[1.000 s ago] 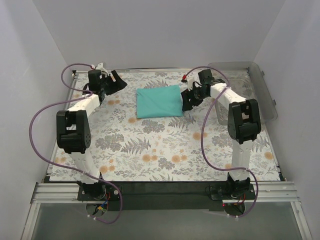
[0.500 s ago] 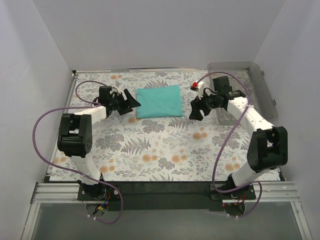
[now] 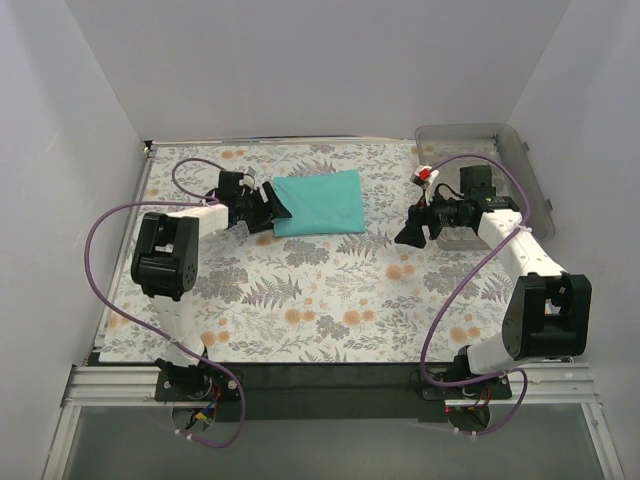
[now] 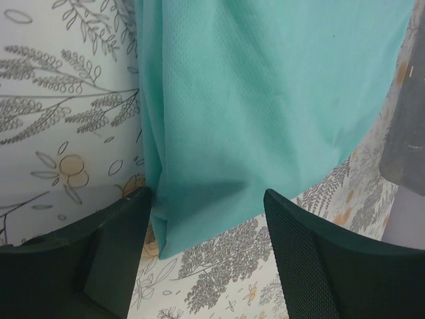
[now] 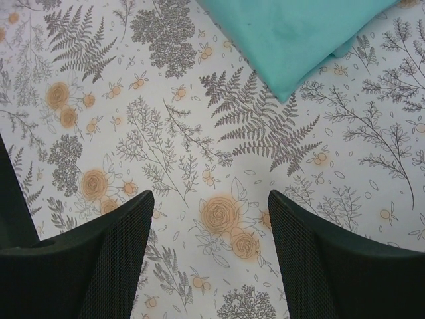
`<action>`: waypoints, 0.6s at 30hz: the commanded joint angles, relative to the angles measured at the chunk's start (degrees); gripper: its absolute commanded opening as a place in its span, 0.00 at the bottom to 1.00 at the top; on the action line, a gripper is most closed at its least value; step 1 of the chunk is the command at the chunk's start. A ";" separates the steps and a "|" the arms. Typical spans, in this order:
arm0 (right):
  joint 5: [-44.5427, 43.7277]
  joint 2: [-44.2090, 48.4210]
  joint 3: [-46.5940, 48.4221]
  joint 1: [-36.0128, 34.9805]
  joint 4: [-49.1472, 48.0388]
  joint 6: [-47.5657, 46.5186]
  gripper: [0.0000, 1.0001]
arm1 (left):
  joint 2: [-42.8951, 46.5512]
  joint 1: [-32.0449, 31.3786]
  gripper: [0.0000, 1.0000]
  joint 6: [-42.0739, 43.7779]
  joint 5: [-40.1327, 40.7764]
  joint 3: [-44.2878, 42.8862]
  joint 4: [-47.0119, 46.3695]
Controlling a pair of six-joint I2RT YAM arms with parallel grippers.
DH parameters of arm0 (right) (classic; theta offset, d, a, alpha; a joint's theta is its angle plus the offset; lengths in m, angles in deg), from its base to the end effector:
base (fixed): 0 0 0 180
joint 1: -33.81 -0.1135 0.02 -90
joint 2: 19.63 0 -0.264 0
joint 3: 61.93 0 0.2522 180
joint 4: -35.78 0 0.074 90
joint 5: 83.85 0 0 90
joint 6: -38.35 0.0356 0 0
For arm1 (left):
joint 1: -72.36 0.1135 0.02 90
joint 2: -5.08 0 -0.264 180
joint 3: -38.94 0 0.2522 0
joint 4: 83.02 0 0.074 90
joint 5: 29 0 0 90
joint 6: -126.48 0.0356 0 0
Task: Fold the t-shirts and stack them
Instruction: Neatly place the folded tshirt to the corner
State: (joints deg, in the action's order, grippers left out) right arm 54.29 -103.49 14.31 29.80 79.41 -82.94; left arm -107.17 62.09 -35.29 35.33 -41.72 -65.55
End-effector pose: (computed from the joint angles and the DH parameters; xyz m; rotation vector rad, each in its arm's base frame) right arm 0.3003 0.0476 0.2663 -0.9937 1.9864 0.7705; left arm 0.3951 -0.0873 0.1456 -1.1692 2.4091 -1.1124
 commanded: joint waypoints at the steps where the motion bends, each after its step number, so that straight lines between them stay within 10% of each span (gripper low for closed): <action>1: 3.71 0.97 -0.34 0.58 -1.65 -0.53 0.64 | -2.80 -0.99 0.64 1.02 0.62 -2.27 3.15; 5: 5.03 1.32 -0.78 1.98 -1.66 -0.53 0.64 | -4.73 -2.22 0.57 1.10 0.27 -3.16 3.77; 12: 6.70 1.06 -1.31 3.40 -1.65 -0.35 0.64 | -4.83 -2.22 0.01 1.80 2.72 -2.19 3.85; 18: 7.49 1.15 -1.39 5.86 -1.57 -0.18 0.64 | -1.23 1.46 0.00 3.74 4.40 -1.84 4.90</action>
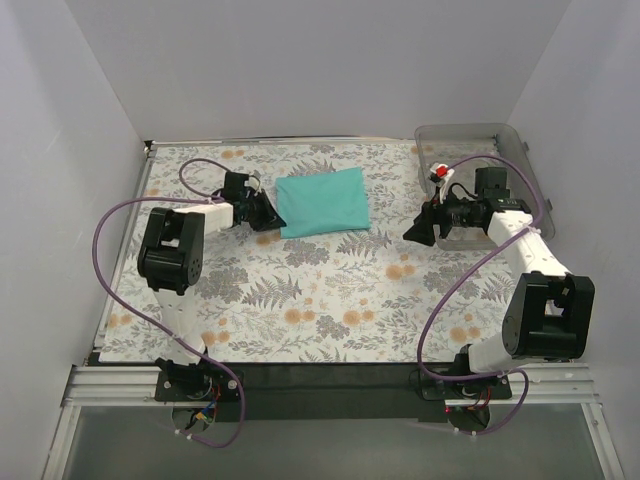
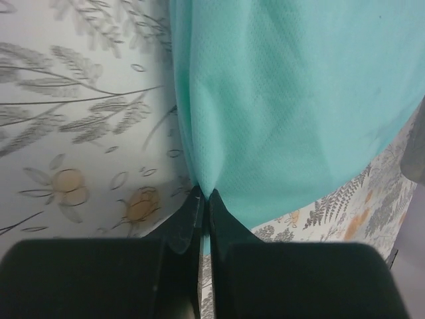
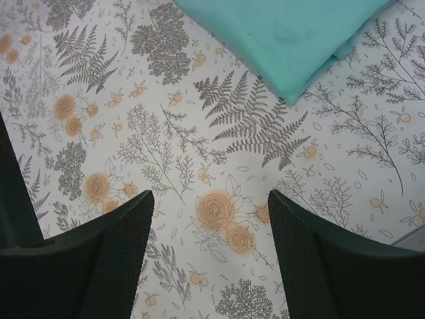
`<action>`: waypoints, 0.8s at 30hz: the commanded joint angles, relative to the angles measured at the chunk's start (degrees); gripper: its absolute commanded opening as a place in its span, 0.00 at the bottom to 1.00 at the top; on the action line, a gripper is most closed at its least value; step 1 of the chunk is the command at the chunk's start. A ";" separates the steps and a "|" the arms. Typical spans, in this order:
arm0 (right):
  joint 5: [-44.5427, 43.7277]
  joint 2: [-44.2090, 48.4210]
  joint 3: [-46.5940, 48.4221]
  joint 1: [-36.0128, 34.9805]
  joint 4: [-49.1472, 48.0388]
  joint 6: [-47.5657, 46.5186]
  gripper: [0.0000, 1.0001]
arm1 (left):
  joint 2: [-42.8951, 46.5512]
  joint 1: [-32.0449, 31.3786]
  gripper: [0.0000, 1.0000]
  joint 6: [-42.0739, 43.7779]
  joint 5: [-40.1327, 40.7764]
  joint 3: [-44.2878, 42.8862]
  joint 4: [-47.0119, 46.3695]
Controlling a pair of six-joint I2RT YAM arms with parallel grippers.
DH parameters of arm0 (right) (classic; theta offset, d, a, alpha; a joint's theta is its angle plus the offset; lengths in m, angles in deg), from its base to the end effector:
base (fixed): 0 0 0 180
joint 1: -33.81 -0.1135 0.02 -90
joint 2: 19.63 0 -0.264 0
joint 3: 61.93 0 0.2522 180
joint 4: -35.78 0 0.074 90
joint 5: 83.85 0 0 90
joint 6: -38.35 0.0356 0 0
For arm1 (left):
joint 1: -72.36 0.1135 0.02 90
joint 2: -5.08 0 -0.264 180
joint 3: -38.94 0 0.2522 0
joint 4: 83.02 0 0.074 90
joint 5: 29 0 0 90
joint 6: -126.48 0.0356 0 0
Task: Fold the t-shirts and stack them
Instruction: Neatly place the folded tshirt to the corner
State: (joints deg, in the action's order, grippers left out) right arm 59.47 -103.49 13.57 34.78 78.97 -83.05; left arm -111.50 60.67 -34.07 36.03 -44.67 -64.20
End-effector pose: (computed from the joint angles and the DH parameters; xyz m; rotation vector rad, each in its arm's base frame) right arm 0.3010 0.0235 0.2647 -0.9206 1.9612 0.8215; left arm 0.4038 -0.0989 0.1288 -1.1536 2.4689 -1.0722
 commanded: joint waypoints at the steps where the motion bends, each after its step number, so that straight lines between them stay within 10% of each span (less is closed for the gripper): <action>1: 2.58 1.24 -0.65 0.96 -1.22 0.02 0.64 | 3.72 4.72 0.00 3.56 3.62 1.20 3.81; 11: 3.28 1.24 -0.65 1.58 -1.13 0.11 0.64 | 6.71 18.70 0.00 14.37 6.07 0.23 10.76; 24: 4.69 1.85 -0.65 1.93 -0.69 -0.07 0.64 | 4.43 26.10 0.00 25.96 28.39 -2.84 7.69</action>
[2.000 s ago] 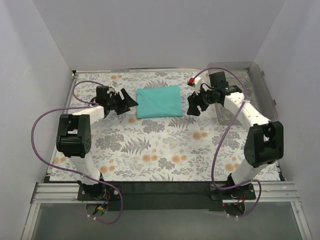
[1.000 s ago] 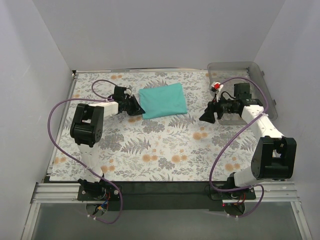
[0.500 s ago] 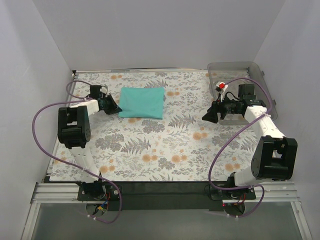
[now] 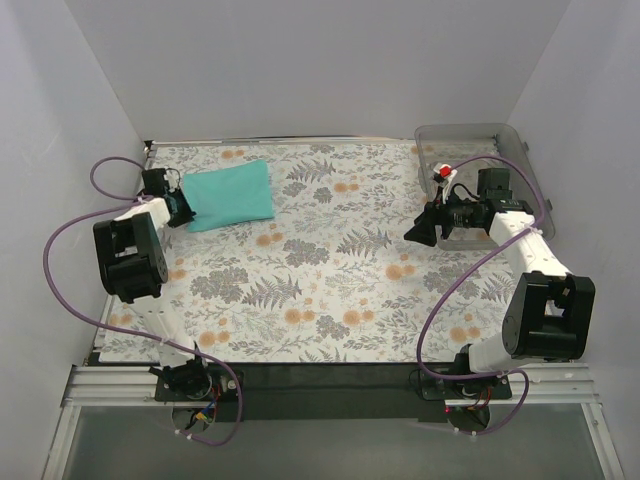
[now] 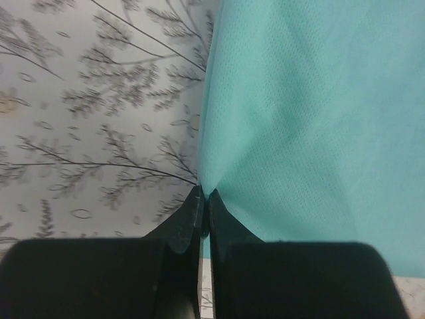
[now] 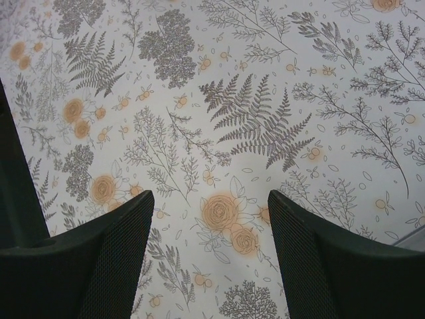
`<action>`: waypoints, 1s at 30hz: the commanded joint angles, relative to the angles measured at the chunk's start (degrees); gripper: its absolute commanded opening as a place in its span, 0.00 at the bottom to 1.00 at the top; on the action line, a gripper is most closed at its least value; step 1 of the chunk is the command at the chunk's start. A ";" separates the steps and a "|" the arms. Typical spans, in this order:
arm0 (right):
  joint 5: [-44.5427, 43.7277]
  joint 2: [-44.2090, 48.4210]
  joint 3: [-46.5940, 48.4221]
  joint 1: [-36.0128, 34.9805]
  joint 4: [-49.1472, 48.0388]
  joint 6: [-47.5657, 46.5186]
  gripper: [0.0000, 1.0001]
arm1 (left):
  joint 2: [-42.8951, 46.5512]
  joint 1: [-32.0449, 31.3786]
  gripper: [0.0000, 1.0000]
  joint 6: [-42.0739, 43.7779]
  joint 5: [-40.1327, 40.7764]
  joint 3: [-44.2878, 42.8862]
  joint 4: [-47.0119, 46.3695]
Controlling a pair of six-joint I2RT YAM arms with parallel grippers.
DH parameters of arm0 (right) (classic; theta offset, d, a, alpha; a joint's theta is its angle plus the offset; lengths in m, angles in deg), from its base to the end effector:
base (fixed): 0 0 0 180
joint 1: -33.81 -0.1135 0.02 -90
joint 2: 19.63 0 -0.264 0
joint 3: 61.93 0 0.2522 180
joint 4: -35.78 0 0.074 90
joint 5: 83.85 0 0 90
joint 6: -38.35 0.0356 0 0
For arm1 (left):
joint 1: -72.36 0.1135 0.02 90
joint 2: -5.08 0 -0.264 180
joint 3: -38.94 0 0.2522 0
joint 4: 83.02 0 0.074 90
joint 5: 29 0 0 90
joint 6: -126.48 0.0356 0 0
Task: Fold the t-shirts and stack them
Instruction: Neatly place the folded tshirt to the corner
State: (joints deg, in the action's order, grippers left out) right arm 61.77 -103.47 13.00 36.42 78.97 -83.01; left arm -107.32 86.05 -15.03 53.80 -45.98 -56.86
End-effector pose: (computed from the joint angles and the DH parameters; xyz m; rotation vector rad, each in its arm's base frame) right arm 0.2997 0.0158 0.2627 -0.8952 1.9516 0.8539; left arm 0.3986 0.0925 0.1532 -1.3287 2.1754 -0.4229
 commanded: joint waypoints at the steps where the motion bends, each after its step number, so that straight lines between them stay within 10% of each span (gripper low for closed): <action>1: 2.57 1.83 -0.17 0.29 -0.69 -0.11 0.64 | -0.10 0.72 0.00 7.64 11.85 -1.88 0.17; 16: 3.27 1.92 0.09 0.38 -0.07 -0.46 0.64 | -10.74 2.13 0.00 10.73 21.71 -19.02 5.17; 20: 3.45 1.48 0.18 0.38 0.27 -0.64 0.64 | -9.25 2.30 0.36 8.36 22.49 -17.97 5.44; 30: 1.16 2.80 0.01 0.38 0.36 -1.52 0.65 | 5.16 2.30 0.75 -2.98 11.70 -16.92 4.92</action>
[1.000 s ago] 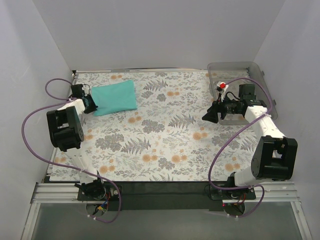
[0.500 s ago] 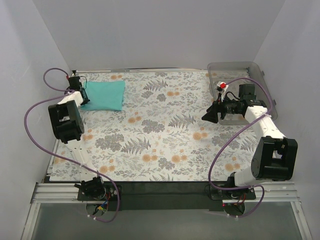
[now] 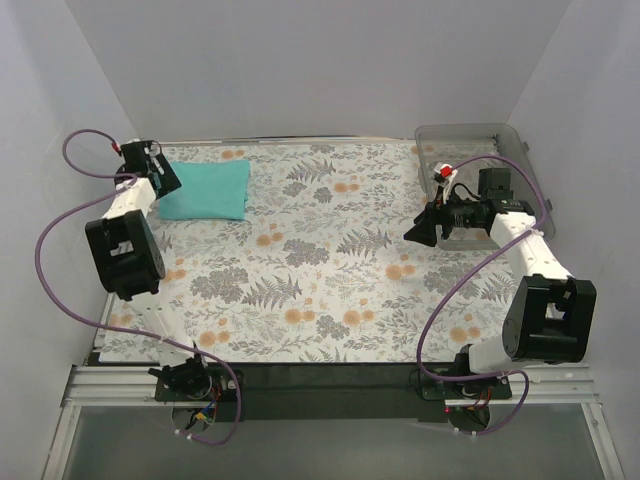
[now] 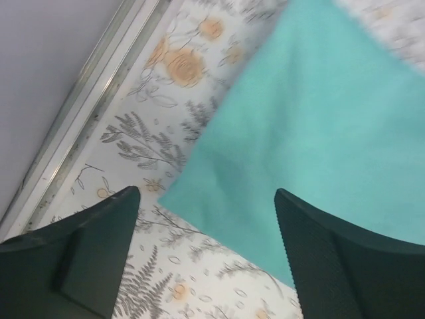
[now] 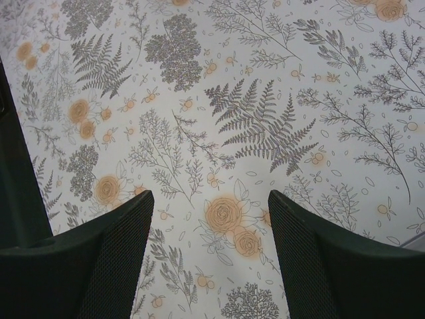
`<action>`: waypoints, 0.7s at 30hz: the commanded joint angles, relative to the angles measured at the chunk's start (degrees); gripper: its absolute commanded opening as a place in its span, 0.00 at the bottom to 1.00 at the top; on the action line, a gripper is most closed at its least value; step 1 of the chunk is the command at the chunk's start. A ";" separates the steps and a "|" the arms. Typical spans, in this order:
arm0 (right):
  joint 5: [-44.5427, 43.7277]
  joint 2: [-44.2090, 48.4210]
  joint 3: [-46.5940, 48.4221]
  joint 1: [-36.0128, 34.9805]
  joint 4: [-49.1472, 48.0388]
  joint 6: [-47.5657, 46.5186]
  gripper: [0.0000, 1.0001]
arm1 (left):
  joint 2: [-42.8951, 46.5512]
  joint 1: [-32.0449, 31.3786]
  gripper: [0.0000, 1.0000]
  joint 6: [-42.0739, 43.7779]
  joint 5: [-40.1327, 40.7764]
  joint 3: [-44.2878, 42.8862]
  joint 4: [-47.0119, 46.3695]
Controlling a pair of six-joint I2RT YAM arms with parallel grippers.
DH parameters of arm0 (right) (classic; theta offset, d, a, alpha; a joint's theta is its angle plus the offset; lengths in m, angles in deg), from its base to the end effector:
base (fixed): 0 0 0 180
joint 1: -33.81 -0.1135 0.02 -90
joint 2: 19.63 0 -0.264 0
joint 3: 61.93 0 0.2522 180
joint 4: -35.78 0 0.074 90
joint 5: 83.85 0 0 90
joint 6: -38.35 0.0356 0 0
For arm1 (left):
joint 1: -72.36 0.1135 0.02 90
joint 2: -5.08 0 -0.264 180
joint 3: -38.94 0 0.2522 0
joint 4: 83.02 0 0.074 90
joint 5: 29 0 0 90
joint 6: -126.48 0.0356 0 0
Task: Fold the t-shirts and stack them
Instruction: Neatly place the folded tshirt to the corner
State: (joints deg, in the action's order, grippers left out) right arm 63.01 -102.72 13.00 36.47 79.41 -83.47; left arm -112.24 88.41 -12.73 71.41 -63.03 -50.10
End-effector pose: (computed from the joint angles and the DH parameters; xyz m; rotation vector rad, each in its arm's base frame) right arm 0.2968 0.0161 0.2663 -0.9072 1.9278 0.8678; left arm 0.4373 0.1325 0.1999 -1.3610 1.9715 -0.0514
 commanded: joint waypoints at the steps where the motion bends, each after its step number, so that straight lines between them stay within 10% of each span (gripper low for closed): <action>1: -0.26 2.14 -0.08 0.33 -0.16 -1.06 0.65 | 13.83 -0.06 0.79 -6.06 -7.85 1.53 -3.15; 21: 0.62 3.90 -1.31 0.33 -0.25 -3.69 0.65 | 31.35 -4.18 0.77 -15.13 -42.04 21.75 -5.10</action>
State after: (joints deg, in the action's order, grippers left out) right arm 62.73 -100.62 11.93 36.47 79.48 -85.80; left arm -85.29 86.16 -27.68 36.53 -42.46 -55.72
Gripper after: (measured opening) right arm 0.648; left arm 0.769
